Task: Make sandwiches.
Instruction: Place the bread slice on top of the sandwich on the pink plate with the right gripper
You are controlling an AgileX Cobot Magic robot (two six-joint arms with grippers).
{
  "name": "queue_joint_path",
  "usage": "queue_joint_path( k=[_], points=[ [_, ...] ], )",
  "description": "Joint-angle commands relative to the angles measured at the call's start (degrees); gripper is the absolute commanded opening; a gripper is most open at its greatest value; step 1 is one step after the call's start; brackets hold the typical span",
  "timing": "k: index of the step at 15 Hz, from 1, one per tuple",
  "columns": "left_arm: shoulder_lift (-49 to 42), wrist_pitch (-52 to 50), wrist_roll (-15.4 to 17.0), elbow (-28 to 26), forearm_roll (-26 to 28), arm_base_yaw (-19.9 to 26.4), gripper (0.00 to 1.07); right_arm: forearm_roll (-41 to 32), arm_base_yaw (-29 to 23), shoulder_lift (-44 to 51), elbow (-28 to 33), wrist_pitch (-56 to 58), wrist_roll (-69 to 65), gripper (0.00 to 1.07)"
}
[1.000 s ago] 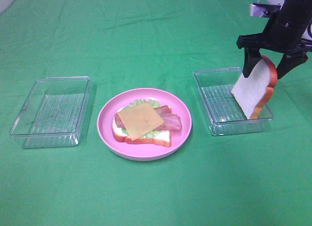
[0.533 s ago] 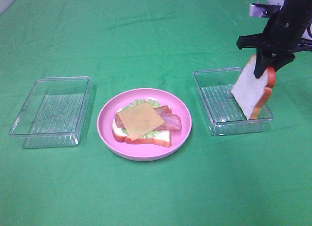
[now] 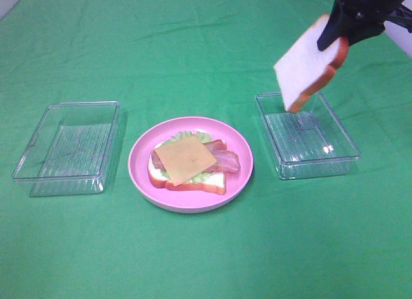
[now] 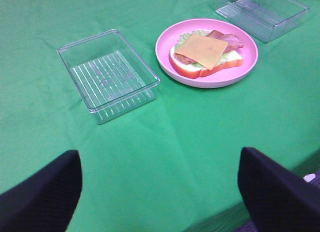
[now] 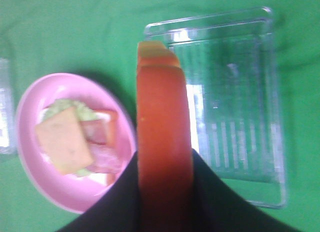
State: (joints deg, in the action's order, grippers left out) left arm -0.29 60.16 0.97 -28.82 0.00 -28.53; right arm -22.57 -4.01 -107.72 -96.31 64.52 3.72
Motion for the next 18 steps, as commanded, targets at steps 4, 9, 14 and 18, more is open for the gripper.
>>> queue_joint_path(
  k=[4, 9, 14, 18],
  points=[
    [-1.09, -0.63, -0.11, 0.17, 0.0, 0.06, 0.8, -23.72, -2.98, 0.52, 10.08, -1.89, 7.51, 0.0],
    [-1.09, -0.63, -0.11, 0.17, 0.0, 0.06, 0.8, -36.55, -15.18, -4.13, 21.43, -20.74, 11.4, 0.0],
    [-1.09, -0.63, -0.11, 0.17, 0.0, 0.06, 0.8, -39.88, -17.3, -9.97, 21.43, -23.84, 11.4, 0.0],
    [-1.09, -0.63, -0.11, 0.17, 0.0, 0.06, 0.8, -39.08, -17.3, -11.29, 21.43, -24.87, 11.06, 0.13]
  ],
)
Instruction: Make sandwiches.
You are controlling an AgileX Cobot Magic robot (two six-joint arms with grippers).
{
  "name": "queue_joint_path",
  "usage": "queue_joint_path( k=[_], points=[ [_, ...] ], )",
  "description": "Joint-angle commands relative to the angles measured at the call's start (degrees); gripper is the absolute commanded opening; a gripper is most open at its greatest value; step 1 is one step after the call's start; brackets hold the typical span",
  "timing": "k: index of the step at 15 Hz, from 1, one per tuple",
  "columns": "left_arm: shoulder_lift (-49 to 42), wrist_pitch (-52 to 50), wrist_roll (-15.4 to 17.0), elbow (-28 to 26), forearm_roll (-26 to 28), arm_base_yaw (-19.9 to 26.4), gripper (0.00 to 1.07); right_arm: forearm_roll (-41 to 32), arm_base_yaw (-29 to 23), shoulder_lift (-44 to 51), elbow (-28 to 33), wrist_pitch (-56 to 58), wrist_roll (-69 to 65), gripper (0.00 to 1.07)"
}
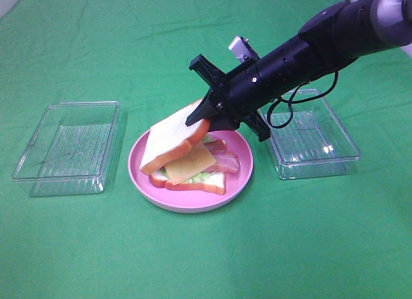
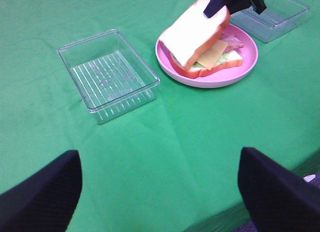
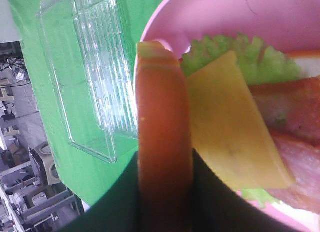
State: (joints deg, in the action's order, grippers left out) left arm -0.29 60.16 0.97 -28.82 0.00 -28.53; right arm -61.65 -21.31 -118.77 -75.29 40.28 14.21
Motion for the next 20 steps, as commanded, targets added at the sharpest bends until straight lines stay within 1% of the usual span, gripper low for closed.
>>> queue_joint_path(
  k=[1, 2, 3, 4, 5, 7, 8, 9, 12, 14, 15, 16, 17, 18, 19, 20],
  points=[
    [-1.09, -0.63, -0.11, 0.17, 0.0, 0.06, 0.8, 0.52, 0.0, -0.23, 0.4, -0.69, 0.34, 0.27],
    [-1.09, -0.63, -0.11, 0.17, 0.0, 0.06, 0.8, 0.52, 0.0, -0.23, 0.4, -0.69, 0.34, 0.27],
    [-1.09, -0.63, -0.11, 0.17, 0.0, 0.06, 0.8, 2.41, 0.0, -0.23, 0.4, -0.57, -0.69, 0.56],
    [-1.09, -0.63, -0.11, 0.17, 0.0, 0.06, 0.8, 4.93, 0.0, -0.23, 0.4, -0.4, -0.86, 0.73],
    [-1.09, -0.63, -0.11, 0.17, 0.0, 0.06, 0.8, 6.88, 0.0, -0.23, 0.4, 0.57, -1.26, 0.77],
    [-1.09, -0.63, -0.11, 0.17, 0.0, 0.06, 0.8, 12.66, 0.0, -0.17, 0.4, 2.41, -3.9, 0.78],
    [-1.09, -0.63, -0.11, 0.17, 0.0, 0.06, 0.8, 18.45, 0.0, -0.17, 0.4, 3.61, -7.39, 0.78],
    [-1.09, -0.63, -0.11, 0.17, 0.0, 0.06, 0.8, 18.45, 0.0, -0.17, 0.4, 3.61, -7.39, 0.78],
    [-1.09, -0.63, -0.11, 0.17, 0.0, 0.06, 0.8, 32.26, 0.0, 3.21, 0.4, 4.64, -12.32, 0.78],
    [-1.09, -0.63, -0.11, 0.17, 0.0, 0.06, 0.8, 41.08, 0.0, 8.42, 0.4, 6.13, -14.95, 0.78],
    [-1.09, -0.63, -0.11, 0.17, 0.0, 0.06, 0.8, 42.63, 0.0, 9.68, 0.4, 6.82, -15.36, 0.78],
    [-1.09, -0.63, -0.11, 0.17, 0.0, 0.06, 0.8, 46.35, 0.0, 13.29, 0.4, 9.74, -15.76, 0.78],
    [-1.09, -0.63, -0.11, 0.17, 0.0, 0.06, 0.8, 46.35, 0.0, 13.29, 0.4, 9.74, -15.76, 0.78],
    [-1.09, -0.63, -0.11, 0.17, 0.0, 0.06, 0.8, 49.1, 0.0, 17.3, 0.69, 12.83, -15.76, 0.77],
    [-1.09, -0.63, -0.11, 0.17, 0.0, 0.06, 0.8, 50.99, 0.0, 22.63, 3.04, 14.27, -15.7, 0.77],
    [-1.09, -0.63, -0.11, 0.17, 0.0, 0.06, 0.8, 51.68, 0.0, 25.95, 5.79, 13.92, -15.7, 0.77]
  ],
)
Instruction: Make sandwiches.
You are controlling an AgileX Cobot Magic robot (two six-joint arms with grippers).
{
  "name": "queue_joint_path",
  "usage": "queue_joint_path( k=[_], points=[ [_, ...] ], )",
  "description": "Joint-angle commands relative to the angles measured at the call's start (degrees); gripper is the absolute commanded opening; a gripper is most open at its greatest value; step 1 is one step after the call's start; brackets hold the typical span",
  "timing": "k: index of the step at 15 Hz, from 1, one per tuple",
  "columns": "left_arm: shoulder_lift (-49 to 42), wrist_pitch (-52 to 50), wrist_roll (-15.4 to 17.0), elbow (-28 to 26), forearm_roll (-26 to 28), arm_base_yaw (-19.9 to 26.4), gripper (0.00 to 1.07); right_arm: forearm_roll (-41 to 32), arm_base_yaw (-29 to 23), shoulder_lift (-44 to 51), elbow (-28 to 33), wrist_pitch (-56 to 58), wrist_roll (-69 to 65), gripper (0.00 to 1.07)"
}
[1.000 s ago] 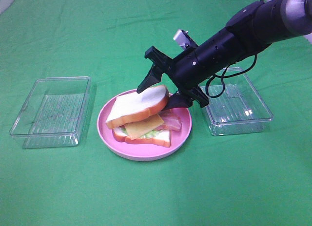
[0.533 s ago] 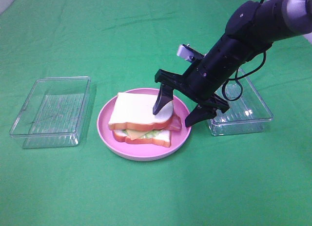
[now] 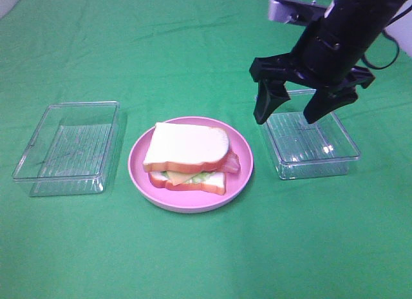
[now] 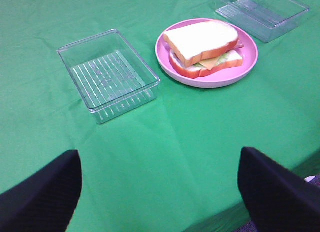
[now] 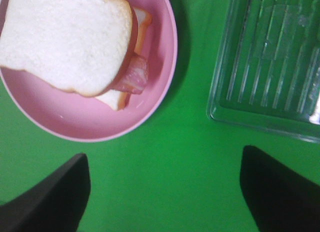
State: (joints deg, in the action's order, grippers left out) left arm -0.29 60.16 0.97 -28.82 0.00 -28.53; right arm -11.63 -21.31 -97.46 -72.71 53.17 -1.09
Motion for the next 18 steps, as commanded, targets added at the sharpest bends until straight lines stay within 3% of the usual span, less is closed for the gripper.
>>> queue_joint_path(
  k=[1, 4, 6, 8, 11, 12, 16, 18],
  points=[
    [-1.09, -0.63, -0.11, 0.17, 0.0, 0.06, 0.8, 1.66, 0.0, 4.64, 3.21, 1.03, -0.4, 0.77],
    [-1.09, -0.63, -0.11, 0.17, 0.0, 0.06, 0.8, 2.75, -0.06, 20.4, 15.58, 1.49, -0.23, 0.77],
    [-1.09, -0.63, -0.11, 0.17, 0.0, 0.06, 0.8, 2.75, -0.06, 35.64, 26.47, 4.24, -0.23, 0.77],
    [-1.09, -0.63, -0.11, 0.17, 0.0, 0.06, 0.8, 2.75, -0.06, 40.34, 29.62, 5.9, 0.23, 0.77],
    [-1.09, -0.63, -1.66, 0.17, 1.43, 0.06, 0.8, 2.86, -0.06, 61.88, 41.08, 10.83, 3.67, 0.77],
    [-1.09, -0.63, -1.66, 0.17, 1.43, 0.06, 0.8, 2.86, -0.06, 61.88, 41.08, 10.83, 3.67, 0.77],
    [-1.09, -0.63, -1.89, 0.17, 1.55, 0.06, 0.8, 2.92, -0.06, 81.19, 43.2, 9.22, 9.63, 0.77],
    [-1.09, -0.63, -1.83, 0.17, 1.55, 0.06, 0.8, 2.98, -0.06, 85.14, 43.26, 8.82, 15.36, 0.77]
  ],
)
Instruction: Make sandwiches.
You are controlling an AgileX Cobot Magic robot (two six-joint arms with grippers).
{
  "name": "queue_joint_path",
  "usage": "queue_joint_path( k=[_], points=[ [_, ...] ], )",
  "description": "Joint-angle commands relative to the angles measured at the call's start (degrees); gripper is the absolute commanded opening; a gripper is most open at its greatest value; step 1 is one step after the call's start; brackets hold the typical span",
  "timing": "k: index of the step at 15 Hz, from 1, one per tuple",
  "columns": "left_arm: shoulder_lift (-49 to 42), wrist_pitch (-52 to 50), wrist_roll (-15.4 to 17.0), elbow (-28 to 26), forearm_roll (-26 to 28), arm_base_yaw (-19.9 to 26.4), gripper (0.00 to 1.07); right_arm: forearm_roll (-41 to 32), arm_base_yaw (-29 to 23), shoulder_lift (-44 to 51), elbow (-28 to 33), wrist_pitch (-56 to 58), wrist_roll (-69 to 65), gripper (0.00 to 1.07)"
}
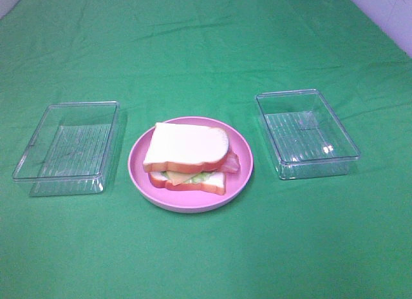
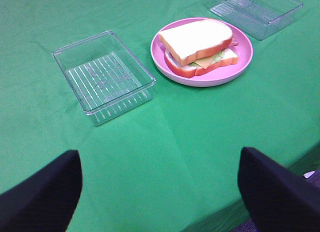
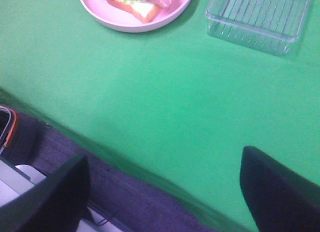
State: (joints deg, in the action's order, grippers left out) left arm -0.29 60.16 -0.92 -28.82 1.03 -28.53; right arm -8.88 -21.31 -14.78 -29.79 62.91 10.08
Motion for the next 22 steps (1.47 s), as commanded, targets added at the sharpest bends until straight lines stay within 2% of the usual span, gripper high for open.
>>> queue_joint_path(
  k=[1, 10, 11, 12, 13, 14, 15, 17, 18, 20, 22],
  points=[
    [-1.09, -0.63, 0.11, 0.17, 0.52, 0.06, 0.8, 0.11, -0.06, 3.61, 0.86, -1.26, 4.76, 0.77],
    [-1.09, -0.63, 0.17, 0.17, 0.52, 0.06, 0.8, 0.11, -0.06, 3.61, 0.86, -1.55, 1.26, 0.77],
    [-1.09, -0.63, 0.23, 0.17, 0.52, 2.12, 0.8, 0.11, -0.06, 3.61, 0.86, -1.55, 1.26, 0.77],
    [-1.09, -0.63, 0.29, 0.17, 0.46, 6.47, 0.8, 0.11, 0.11, 3.61, 0.86, -1.55, 1.26, 0.77],
    [-1.09, -0.63, 0.29, 0.17, 0.46, 6.47, 0.8, 0.11, 0.11, 3.61, 0.86, -1.55, 1.26, 0.77],
    [-1.09, -0.63, 0.34, 0.17, 0.46, 9.11, 0.8, 0.11, 0.63, 3.61, 0.86, -1.55, 1.26, 0.77],
    [-1.09, -0.63, 0.34, 0.17, 0.46, 13.58, 0.8, 0.11, 3.78, 3.61, 0.86, -1.55, 1.26, 0.77],
    [-1.09, -0.63, 0.34, 0.17, 0.46, 19.48, 0.8, 0.11, 9.11, 3.61, 0.86, -1.55, 1.26, 0.77],
    [-1.09, -0.63, 0.34, 0.17, 0.46, 23.95, 0.8, 0.11, 14.95, 3.61, 0.86, -1.55, 1.26, 0.77],
    [-1.09, -0.63, 0.34, 0.17, 0.46, 28.99, 0.8, 0.11, 19.19, 3.61, 0.86, -1.55, 1.26, 0.77],
    [-1.26, -0.63, 0.34, 0.17, 0.46, 30.08, 0.8, 0.11, 20.74, 3.61, 0.86, -1.55, 1.26, 0.77]
  ],
)
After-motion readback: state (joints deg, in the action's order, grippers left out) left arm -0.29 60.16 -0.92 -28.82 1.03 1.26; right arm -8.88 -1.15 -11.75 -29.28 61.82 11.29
